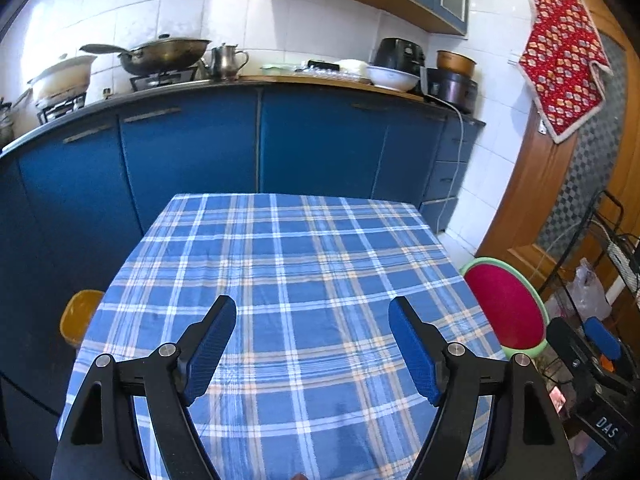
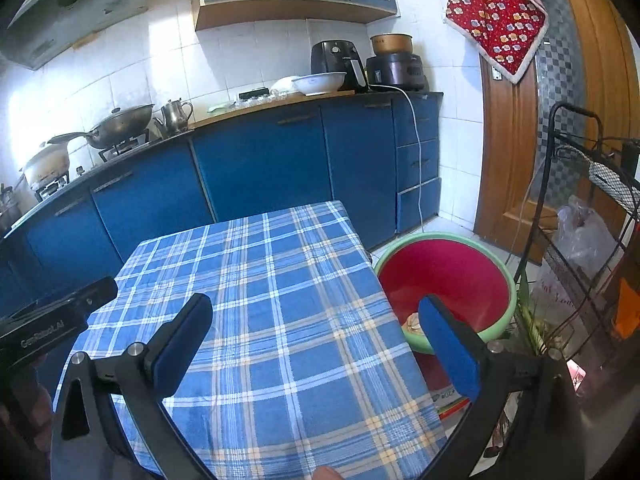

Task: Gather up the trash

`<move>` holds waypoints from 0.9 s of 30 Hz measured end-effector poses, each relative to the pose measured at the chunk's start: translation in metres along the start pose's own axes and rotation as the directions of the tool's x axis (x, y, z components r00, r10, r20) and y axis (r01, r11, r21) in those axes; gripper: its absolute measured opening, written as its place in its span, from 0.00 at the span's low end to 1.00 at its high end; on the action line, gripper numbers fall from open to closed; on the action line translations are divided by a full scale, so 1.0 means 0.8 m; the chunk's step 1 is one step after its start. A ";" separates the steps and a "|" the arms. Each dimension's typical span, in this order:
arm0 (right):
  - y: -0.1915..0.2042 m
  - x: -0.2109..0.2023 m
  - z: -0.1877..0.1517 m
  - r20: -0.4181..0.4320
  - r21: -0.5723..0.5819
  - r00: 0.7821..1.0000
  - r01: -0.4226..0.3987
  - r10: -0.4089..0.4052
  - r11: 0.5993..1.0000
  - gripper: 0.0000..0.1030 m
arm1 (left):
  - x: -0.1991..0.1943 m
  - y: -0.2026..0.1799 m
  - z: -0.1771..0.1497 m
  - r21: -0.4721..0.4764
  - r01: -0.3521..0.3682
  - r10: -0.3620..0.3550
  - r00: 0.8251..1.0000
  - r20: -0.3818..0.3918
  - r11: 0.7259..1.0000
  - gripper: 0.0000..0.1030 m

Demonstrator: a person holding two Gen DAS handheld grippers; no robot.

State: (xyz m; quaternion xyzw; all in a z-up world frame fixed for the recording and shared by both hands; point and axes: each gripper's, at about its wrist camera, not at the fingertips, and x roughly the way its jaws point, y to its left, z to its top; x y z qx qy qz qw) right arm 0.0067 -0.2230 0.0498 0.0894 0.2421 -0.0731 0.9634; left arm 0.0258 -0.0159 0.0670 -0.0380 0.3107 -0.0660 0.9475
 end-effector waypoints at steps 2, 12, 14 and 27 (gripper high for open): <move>0.001 0.001 0.000 -0.002 -0.002 1.000 -0.001 0.001 1.000 0.98 | 0.002 0.002 0.000 -0.010 -0.001 0.001 1.000 0.001 1.000 0.77; 0.000 0.003 -0.001 -0.009 -0.002 1.000 0.001 -0.001 1.000 0.98 | 0.000 0.002 -0.003 -0.009 -0.006 0.006 1.000 0.021 1.000 0.77; -0.001 0.003 -0.001 -0.010 -0.001 1.000 0.002 -0.002 1.000 0.98 | -0.001 0.001 -0.003 -0.006 -0.007 0.007 1.000 0.024 1.000 0.77; -0.003 0.003 -0.002 -0.011 0.003 1.000 0.003 -0.003 1.000 0.98 | -0.002 -0.001 -0.003 0.002 -0.011 0.011 1.000 0.027 1.000 0.77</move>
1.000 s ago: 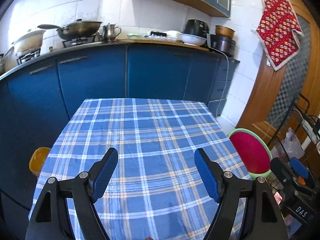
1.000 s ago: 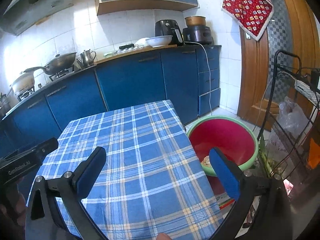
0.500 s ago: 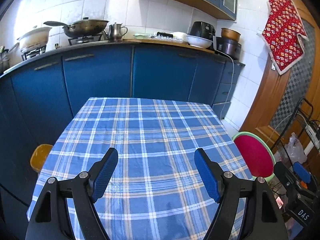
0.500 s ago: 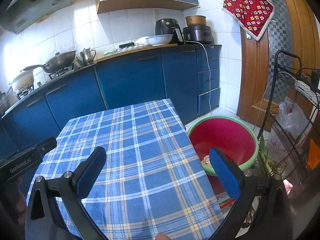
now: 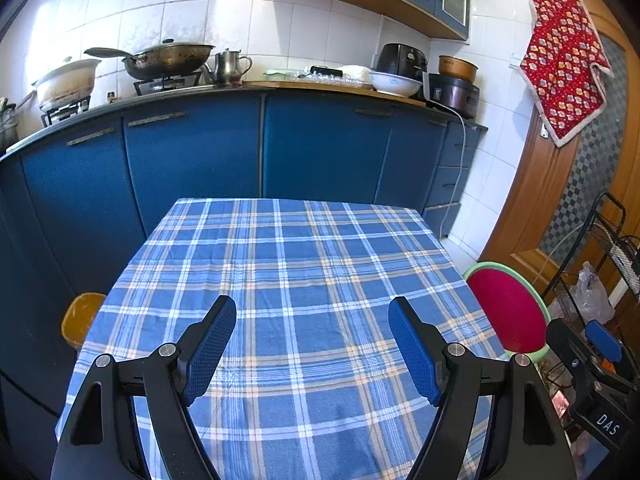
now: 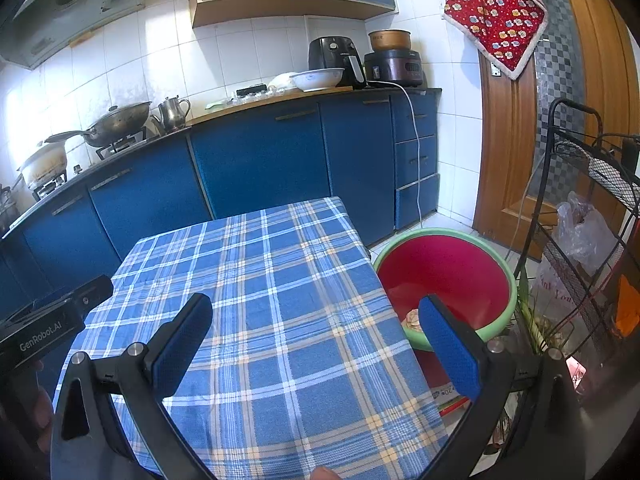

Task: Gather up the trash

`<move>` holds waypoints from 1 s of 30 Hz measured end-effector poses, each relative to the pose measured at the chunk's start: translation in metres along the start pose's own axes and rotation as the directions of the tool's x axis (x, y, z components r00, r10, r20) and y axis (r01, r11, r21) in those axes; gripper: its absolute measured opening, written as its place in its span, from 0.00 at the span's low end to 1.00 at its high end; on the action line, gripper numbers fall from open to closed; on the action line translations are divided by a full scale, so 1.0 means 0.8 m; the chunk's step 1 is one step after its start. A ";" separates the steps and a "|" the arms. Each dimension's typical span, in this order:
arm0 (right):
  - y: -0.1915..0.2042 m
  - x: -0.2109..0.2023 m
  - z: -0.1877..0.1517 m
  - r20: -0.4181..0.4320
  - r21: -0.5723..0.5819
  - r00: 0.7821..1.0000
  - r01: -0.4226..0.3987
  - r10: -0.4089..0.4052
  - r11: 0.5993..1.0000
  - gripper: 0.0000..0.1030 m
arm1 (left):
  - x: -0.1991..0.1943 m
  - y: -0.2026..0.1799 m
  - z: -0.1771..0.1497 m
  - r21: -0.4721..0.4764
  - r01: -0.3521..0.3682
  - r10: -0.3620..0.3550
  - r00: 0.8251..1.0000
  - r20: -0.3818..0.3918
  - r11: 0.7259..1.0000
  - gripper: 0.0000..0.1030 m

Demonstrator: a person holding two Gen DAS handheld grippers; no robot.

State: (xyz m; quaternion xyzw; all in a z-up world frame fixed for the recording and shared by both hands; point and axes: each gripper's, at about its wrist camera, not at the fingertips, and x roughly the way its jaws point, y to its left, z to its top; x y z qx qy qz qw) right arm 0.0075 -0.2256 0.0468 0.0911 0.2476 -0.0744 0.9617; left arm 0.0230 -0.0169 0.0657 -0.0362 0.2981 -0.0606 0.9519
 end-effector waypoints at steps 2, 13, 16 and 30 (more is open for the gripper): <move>0.000 0.000 0.000 0.000 0.000 1.000 0.000 0.000 1.000 0.98 | 0.000 -0.001 0.000 0.001 -0.003 0.003 1.000 0.001 1.000 0.77; 0.001 0.000 0.000 0.000 0.000 1.000 0.000 0.000 1.000 0.98 | 0.000 0.000 0.001 0.000 -0.006 0.006 1.000 -0.002 1.000 0.77; 0.001 0.000 0.001 0.000 0.001 1.000 0.001 -0.001 1.000 0.98 | 0.000 0.000 0.001 -0.001 -0.005 0.005 1.000 -0.002 1.000 0.77; 0.001 0.000 0.001 -0.001 0.001 1.000 0.000 0.000 1.000 0.98 | 0.000 0.000 0.001 -0.001 -0.003 0.003 1.000 -0.004 1.000 0.77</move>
